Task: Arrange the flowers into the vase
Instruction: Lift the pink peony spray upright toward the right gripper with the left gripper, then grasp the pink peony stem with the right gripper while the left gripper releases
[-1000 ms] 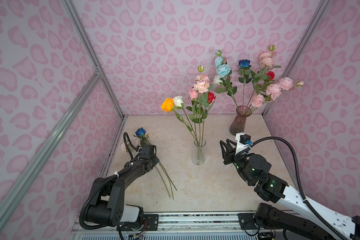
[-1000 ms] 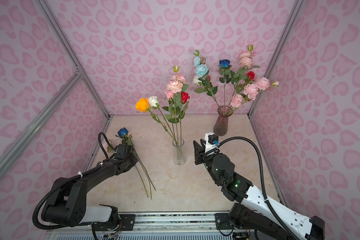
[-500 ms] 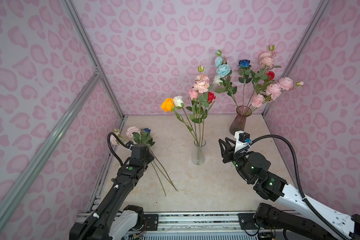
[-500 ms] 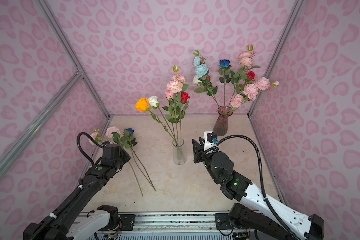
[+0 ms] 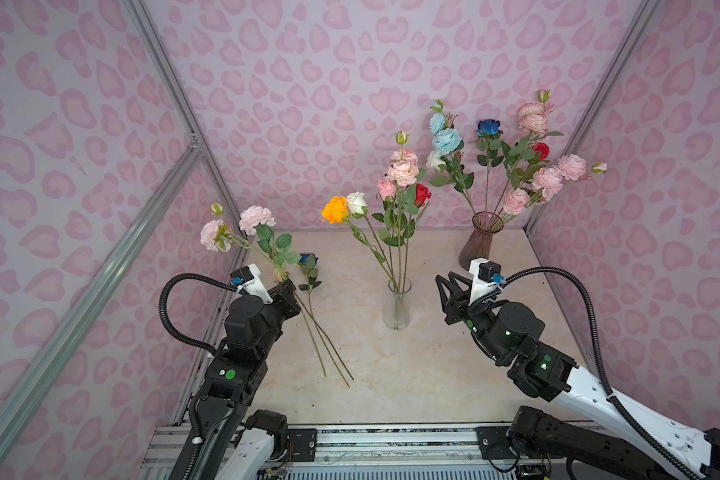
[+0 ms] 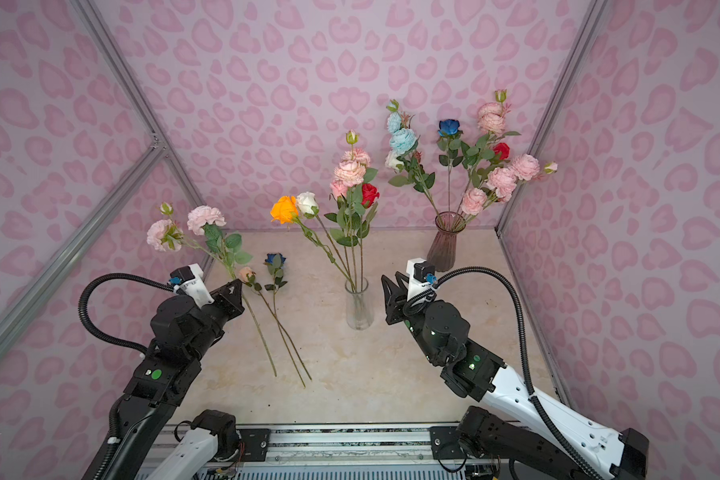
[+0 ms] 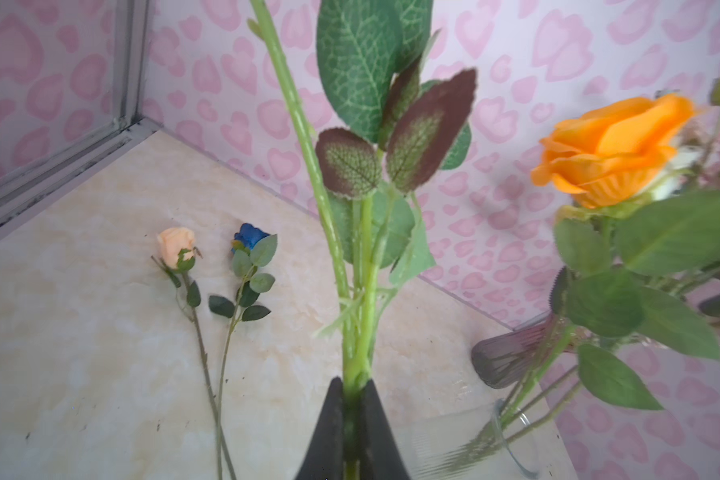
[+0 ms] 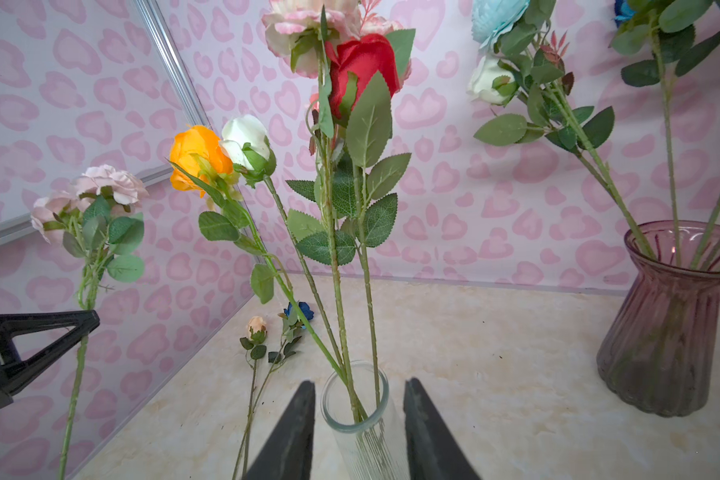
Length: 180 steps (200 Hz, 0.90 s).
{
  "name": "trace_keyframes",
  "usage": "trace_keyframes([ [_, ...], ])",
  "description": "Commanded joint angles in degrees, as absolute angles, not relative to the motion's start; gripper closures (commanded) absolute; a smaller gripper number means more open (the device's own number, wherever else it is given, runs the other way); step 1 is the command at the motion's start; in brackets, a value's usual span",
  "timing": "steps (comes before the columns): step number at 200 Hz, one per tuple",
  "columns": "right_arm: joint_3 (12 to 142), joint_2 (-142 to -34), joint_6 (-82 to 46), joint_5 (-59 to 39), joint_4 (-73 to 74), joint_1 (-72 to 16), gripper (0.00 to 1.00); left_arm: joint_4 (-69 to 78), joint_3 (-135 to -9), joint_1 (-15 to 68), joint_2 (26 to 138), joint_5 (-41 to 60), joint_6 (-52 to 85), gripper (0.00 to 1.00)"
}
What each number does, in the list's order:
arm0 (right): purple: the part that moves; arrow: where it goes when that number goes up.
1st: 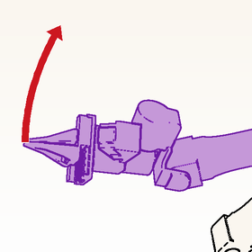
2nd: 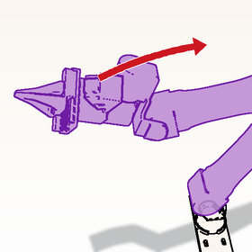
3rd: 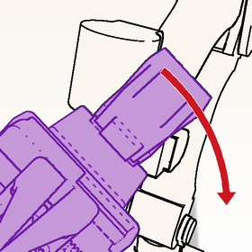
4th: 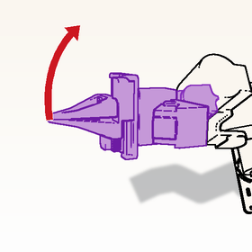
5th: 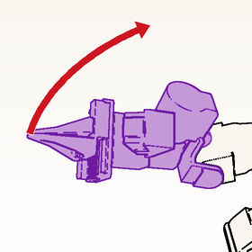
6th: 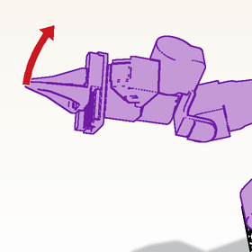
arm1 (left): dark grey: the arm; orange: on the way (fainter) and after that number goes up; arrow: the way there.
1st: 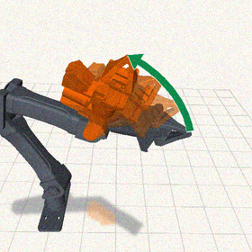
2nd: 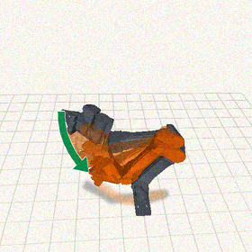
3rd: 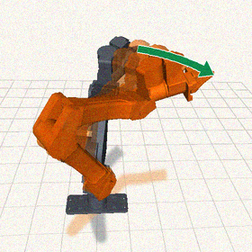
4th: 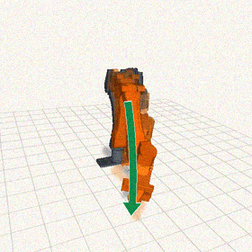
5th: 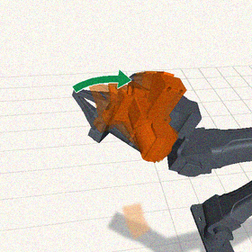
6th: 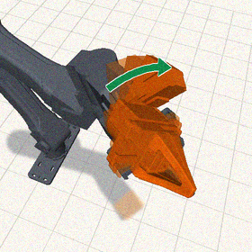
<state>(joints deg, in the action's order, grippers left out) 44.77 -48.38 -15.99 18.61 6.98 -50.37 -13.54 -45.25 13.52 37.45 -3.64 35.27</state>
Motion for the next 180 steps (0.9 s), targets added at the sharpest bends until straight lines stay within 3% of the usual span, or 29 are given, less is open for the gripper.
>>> trace_keyframes([
  [1,45.2,-48.0,-17.0,17.4,7.0,-50.5,0.63,-6.9,-46.1,14.3,36.3,3.5,30.4,0.96],
  [41,47.2,-48.1,-17.0,12.1,6.8,-51.1,0.62,-0.2,-47.4,19.2,33.9,8.4,23.7,0.97],
  [93,51.4,-52.9,-16.2,1.4,7.2,-52.3,0.52,5.6,-52.8,22.8,37.2,13.4,21.1,0.97],
  [180,63.6,-66.6,-17.6,-12.2,9.2,-59.6,0.44,10.5,-57.3,38.5,46.9,11.9,17.2,0.97],
])
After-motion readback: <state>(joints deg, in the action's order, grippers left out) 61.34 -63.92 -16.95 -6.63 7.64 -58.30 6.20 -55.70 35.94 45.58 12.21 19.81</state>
